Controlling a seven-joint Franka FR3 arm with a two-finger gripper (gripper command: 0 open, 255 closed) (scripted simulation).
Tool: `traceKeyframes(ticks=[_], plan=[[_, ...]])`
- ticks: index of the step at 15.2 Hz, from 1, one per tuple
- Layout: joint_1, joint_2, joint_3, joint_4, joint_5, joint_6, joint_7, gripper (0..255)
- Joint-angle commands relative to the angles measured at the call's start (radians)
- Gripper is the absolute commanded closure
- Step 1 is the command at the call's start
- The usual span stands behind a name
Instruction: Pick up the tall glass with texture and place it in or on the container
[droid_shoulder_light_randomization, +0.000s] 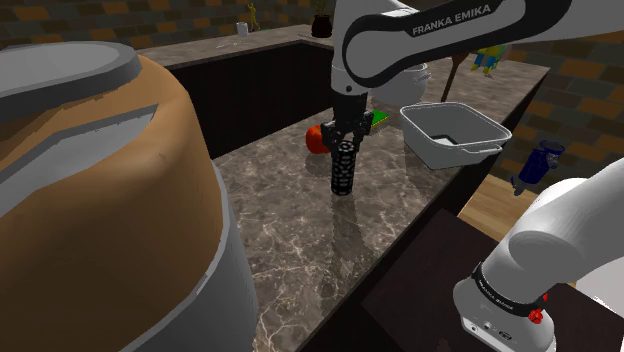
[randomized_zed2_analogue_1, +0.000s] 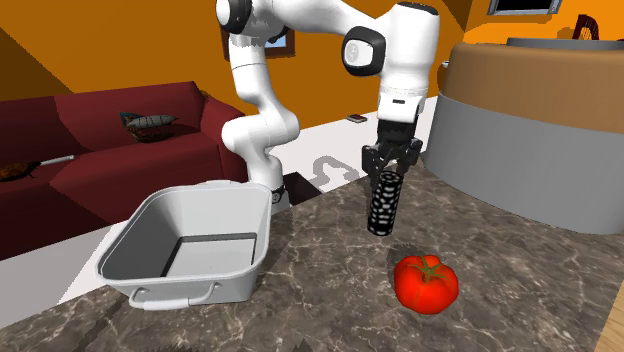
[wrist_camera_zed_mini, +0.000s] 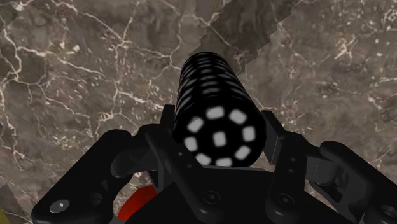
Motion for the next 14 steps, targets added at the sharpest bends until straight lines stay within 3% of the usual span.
traceKeyframes(ticks=[1,14], plan=[[0.001,-0.002,-0.001,0.01,0.001,-0.014,0.0,255],[-0.004,-0.019,-0.014,0.17,-0.005,-0.191,0.0,255]])
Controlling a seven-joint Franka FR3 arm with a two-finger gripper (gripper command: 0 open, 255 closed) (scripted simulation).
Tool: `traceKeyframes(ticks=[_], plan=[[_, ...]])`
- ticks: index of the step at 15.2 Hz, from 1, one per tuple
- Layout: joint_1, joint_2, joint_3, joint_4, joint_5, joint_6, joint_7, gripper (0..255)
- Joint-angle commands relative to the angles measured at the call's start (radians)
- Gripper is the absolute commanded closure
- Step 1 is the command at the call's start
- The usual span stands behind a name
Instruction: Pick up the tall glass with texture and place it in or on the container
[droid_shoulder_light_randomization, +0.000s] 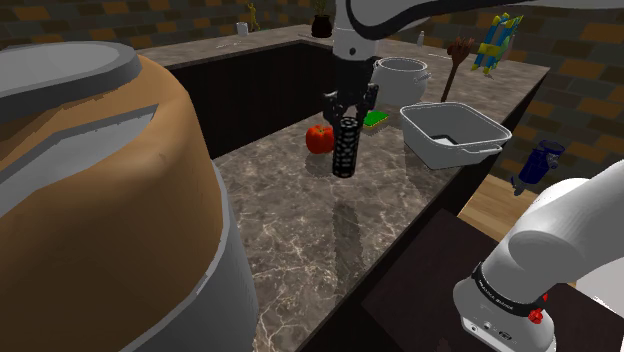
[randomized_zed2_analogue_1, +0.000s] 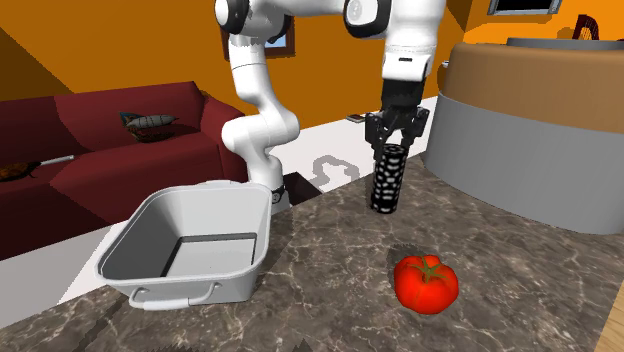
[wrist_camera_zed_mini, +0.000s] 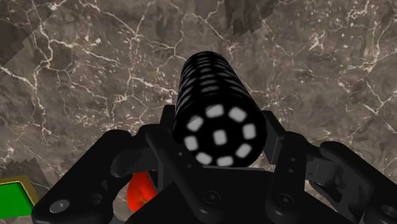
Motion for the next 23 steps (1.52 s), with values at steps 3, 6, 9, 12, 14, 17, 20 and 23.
traceKeyframes(ticks=[3,6,9,12,14,17,20,23], plan=[[-0.001,0.0,-0.003,0.053,-0.002,-0.053,0.002,255],[-0.003,0.004,-0.005,0.097,-0.004,-0.093,0.003,255],[-0.004,0.01,-0.006,0.142,-0.006,-0.133,0.004,255],[-0.005,0.017,-0.007,0.19,-0.009,-0.173,0.006,255],[-0.006,0.023,-0.008,0.223,-0.011,-0.2,0.007,255],[-0.008,0.034,-0.009,0.274,-0.014,-0.24,0.01,255],[-0.009,0.047,-0.009,0.328,-0.017,-0.281,0.013,255],[-0.011,0.063,-0.008,0.384,-0.02,-0.322,0.016,255]])
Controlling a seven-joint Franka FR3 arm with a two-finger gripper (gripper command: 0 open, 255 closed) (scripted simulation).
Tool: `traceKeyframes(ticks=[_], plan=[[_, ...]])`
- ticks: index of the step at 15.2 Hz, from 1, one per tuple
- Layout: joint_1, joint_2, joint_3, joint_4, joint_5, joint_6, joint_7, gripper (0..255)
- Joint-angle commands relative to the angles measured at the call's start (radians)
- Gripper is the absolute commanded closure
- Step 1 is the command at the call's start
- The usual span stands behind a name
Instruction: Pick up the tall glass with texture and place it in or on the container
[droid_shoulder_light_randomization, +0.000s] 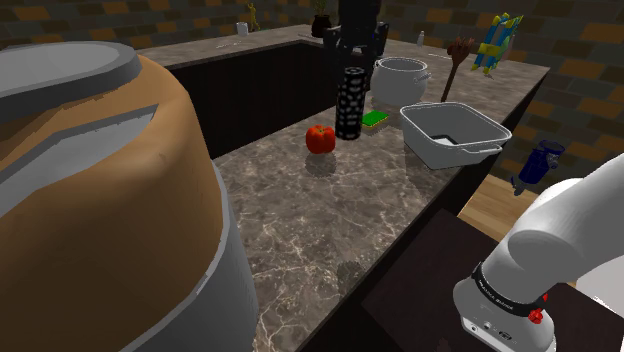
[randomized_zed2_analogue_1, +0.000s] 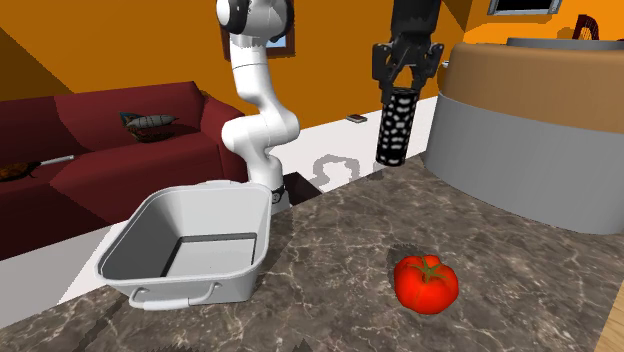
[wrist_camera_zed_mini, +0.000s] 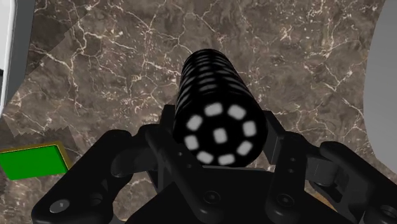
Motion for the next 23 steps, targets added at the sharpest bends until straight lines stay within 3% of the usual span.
traceKeyframes(ticks=[1,12,23], plan=[[-0.002,0.007,-0.002,0.028,-0.002,-0.021,-0.001,255],[-0.081,-0.105,-0.2,-0.03,-0.058,-0.083,-0.279,255],[-0.159,-0.084,-0.401,0.048,-0.142,-0.135,-0.561,255]])
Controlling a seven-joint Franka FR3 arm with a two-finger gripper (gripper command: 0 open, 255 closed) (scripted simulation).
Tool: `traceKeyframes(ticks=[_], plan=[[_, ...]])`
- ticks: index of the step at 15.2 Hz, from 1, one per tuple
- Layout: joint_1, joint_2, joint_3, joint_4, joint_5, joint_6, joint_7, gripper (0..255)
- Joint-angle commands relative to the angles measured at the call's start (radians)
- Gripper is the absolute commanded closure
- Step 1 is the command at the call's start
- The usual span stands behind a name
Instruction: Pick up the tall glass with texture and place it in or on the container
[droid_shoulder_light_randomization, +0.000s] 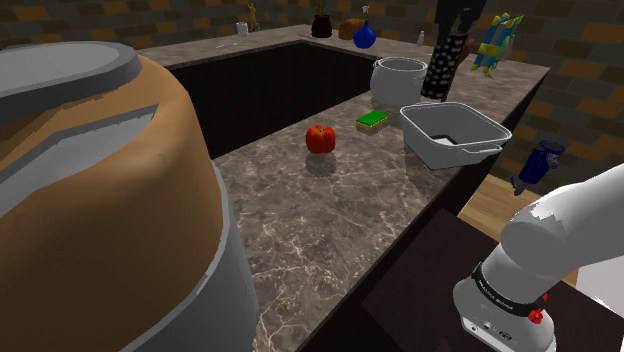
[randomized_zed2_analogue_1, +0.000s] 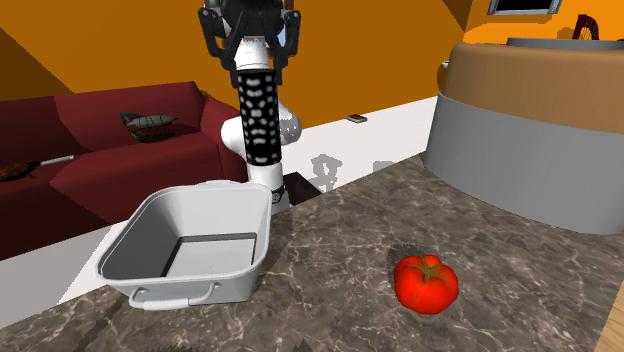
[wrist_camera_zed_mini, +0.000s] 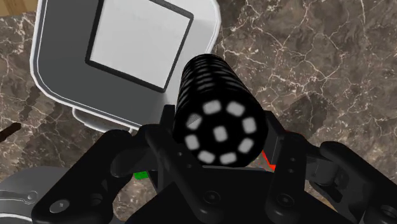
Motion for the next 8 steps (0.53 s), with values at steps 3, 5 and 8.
traceKeyframes(ticks=[3,5,8], plan=[[-0.027,0.034,-0.075,0.052,-0.025,-0.013,-0.108,255],[-0.041,0.059,-0.113,0.089,-0.034,-0.021,-0.162,255],[-0.062,0.107,-0.172,0.154,-0.042,-0.034,-0.246,255]])
